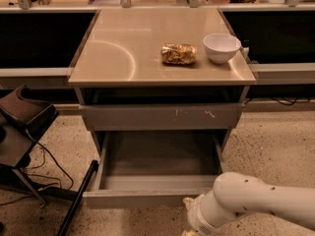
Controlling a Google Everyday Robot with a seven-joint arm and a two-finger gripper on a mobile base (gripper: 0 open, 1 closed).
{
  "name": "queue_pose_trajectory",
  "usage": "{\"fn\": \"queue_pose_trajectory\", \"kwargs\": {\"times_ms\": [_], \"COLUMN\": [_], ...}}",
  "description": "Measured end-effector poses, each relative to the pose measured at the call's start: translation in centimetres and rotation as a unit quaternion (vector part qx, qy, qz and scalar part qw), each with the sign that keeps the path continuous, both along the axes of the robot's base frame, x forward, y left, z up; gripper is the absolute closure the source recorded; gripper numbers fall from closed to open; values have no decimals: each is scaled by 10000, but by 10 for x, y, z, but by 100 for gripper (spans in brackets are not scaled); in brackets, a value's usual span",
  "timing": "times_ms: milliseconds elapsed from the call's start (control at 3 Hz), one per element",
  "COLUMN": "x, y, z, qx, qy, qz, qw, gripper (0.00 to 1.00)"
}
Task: Close middle drawer
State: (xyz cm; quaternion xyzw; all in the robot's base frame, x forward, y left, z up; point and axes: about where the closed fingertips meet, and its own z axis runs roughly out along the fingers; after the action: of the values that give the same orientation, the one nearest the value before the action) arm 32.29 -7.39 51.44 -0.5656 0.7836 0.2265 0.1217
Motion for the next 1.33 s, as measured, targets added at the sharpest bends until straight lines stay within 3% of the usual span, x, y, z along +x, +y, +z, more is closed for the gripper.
{"fn": "queue_pose_trajectory", "kwargs": {"times_ms": [333, 667, 1000, 1333], "x": [-8, 13, 57, 75], "y": [13, 7, -25, -37], "z": [-61, -103, -116, -116], "qx": [272, 263, 141, 95], "qy": [353, 501, 395, 346], "qz": [-106, -389, -1037, -1236], "qw": [9989, 9976, 9937, 9917], "gripper": [0, 0, 0, 0]}}
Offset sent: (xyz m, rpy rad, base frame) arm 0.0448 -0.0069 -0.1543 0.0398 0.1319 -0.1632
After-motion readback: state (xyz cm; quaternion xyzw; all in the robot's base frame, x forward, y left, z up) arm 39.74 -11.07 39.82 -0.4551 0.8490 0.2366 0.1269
